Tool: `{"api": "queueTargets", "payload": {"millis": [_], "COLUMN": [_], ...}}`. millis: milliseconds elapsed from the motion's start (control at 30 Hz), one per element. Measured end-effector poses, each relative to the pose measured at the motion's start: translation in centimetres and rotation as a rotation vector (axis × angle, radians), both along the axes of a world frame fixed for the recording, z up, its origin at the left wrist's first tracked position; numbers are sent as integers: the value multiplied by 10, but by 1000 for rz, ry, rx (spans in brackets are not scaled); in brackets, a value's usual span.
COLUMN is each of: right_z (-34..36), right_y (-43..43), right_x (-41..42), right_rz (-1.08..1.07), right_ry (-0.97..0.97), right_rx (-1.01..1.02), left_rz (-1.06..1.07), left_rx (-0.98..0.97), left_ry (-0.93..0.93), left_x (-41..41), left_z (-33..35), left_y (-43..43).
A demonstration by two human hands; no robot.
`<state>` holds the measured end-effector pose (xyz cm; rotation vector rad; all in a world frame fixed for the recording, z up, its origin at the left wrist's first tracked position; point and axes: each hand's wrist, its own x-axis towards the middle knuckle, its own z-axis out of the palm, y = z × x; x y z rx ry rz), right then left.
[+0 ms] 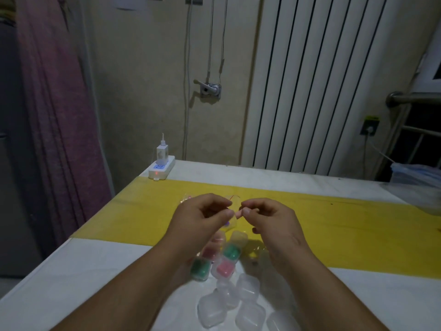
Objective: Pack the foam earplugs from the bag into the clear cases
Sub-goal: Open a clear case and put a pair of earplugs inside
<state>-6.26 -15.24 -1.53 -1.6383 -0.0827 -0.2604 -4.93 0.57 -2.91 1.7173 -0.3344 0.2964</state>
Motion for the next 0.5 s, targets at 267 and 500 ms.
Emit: {"api": "queueTargets", "payload": {"millis": [267, 500], "right_z": [-5, -7], "right_y": [6, -1], "right_x": [3, 1], "right_rz": [52, 69], "right_ry": [101, 79], "right_rx": [131, -27], "left_rz": [-10, -1], "left_rx": [15, -14], "left_ry": [21, 79], "left_x": [2, 1], "left_z": [-3, -4], "left_y": [-2, -3]}}
